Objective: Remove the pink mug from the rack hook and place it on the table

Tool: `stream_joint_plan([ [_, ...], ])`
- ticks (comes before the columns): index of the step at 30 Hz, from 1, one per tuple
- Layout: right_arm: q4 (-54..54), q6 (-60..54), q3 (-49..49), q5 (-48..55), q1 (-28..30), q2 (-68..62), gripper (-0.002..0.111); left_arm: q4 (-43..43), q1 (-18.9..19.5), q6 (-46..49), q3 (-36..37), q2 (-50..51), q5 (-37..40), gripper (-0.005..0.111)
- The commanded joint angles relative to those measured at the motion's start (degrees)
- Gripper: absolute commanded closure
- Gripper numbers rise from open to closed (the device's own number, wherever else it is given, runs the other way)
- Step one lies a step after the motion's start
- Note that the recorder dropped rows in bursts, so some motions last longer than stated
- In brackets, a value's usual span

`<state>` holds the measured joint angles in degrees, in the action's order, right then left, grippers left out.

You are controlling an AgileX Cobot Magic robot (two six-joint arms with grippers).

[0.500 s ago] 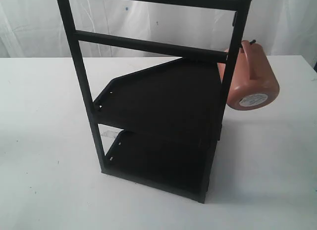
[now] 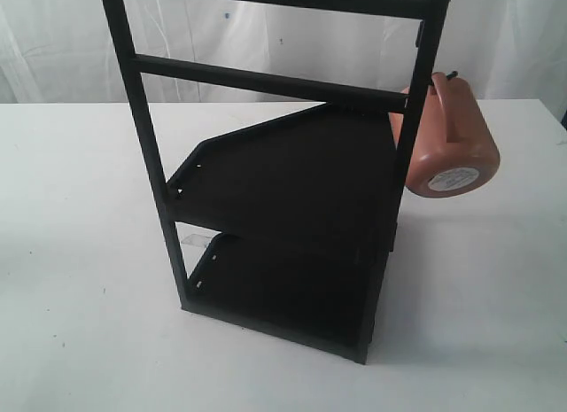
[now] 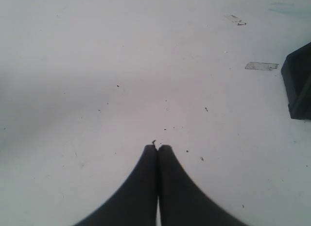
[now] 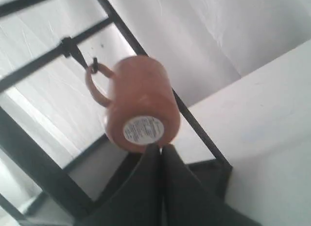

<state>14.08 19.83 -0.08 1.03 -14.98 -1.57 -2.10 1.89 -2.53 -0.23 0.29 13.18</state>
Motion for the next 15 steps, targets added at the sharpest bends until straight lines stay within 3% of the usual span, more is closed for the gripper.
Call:
stream_joint_plan([
  [1,1.93,2.30,0.08,-7.24,0.30,0.29,0.108,-0.65,0.12,-0.08,0.23,-0.29,0.18,0.107],
  [3,-0.67,1.67,-0.07,-6.58,0.06,0.29,0.108,-0.65,0.12,-0.08,0.23,-0.29,0.18,0.107],
  [5,-5.27,-2.14,-5.73,1.72,-0.74,-0.62,0.108,-0.65,0.12,-0.08,0.23,-0.29,0.18,0.107],
  [8,-6.24,-19.28,-18.39,13.21,-1.24,-7.71,0.103,-0.65,0.12,-0.08,0.23,-0.29,0.18,0.107],
  [10,-6.01,-27.54,-25.45,20.24,-1.24,-14.73,0.090,-0.65,0.12,-0.08,0.23,-0.29,0.18,0.107],
  [13,-4.03,-36.45,-31.91,21.41,-1.24,-26.87,0.056,-0.65,0.12,-0.08,0.23,-0.29,0.18,0.107],
  [15,3.19,-44.83,-34.53,18.40,-1.24,-33.19,0.049,-0.65,0.12,-0.08,0.23,-0.29,0.18,0.107],
])
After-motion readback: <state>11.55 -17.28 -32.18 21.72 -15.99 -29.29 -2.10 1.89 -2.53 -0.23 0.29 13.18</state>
